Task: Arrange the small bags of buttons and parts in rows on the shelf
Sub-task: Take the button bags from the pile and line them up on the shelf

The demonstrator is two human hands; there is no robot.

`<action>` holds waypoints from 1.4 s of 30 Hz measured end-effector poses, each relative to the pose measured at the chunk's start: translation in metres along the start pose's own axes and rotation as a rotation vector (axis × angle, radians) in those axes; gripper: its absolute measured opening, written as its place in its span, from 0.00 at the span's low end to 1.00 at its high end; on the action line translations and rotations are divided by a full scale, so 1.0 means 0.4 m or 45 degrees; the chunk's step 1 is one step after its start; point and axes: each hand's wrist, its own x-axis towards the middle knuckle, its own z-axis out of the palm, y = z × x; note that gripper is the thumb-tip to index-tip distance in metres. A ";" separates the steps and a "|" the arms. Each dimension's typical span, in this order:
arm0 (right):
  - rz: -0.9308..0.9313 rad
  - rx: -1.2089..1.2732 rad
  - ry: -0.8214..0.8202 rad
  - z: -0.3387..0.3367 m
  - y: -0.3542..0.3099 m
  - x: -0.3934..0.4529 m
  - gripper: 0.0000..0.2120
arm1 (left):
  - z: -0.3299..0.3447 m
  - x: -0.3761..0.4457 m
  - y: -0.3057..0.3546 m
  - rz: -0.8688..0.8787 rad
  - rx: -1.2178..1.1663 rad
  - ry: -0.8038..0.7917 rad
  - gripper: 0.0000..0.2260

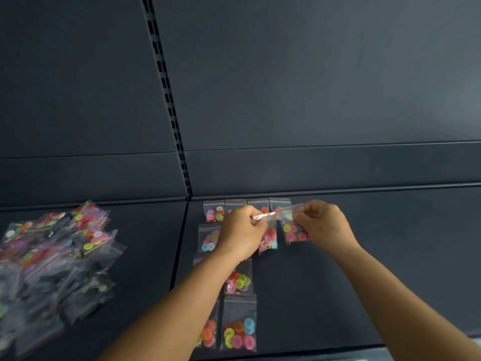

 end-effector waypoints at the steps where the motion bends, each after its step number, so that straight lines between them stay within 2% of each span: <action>1: 0.002 -0.015 -0.012 0.001 0.007 -0.002 0.04 | 0.009 0.000 0.000 0.009 0.070 -0.009 0.07; 6: 0.012 -0.133 -0.059 0.027 0.033 0.001 0.05 | 0.034 -0.002 -0.001 0.095 0.422 0.023 0.10; 12: -0.179 -0.465 0.013 0.023 0.029 -0.015 0.22 | 0.036 -0.018 -0.010 0.282 0.736 0.096 0.18; 16: -0.355 -0.707 -0.116 0.013 0.030 -0.030 0.18 | 0.042 -0.038 -0.013 0.366 0.772 -0.056 0.15; 20: -0.379 -0.733 -0.184 0.029 0.039 -0.042 0.11 | 0.053 -0.045 -0.027 0.353 0.800 -0.173 0.14; 39: -0.381 -0.810 -0.179 0.055 0.028 -0.030 0.10 | 0.048 -0.034 -0.016 0.356 0.853 -0.176 0.14; 42: -0.391 -0.849 -0.178 0.058 0.001 -0.040 0.14 | 0.036 -0.036 -0.022 0.369 0.857 -0.146 0.17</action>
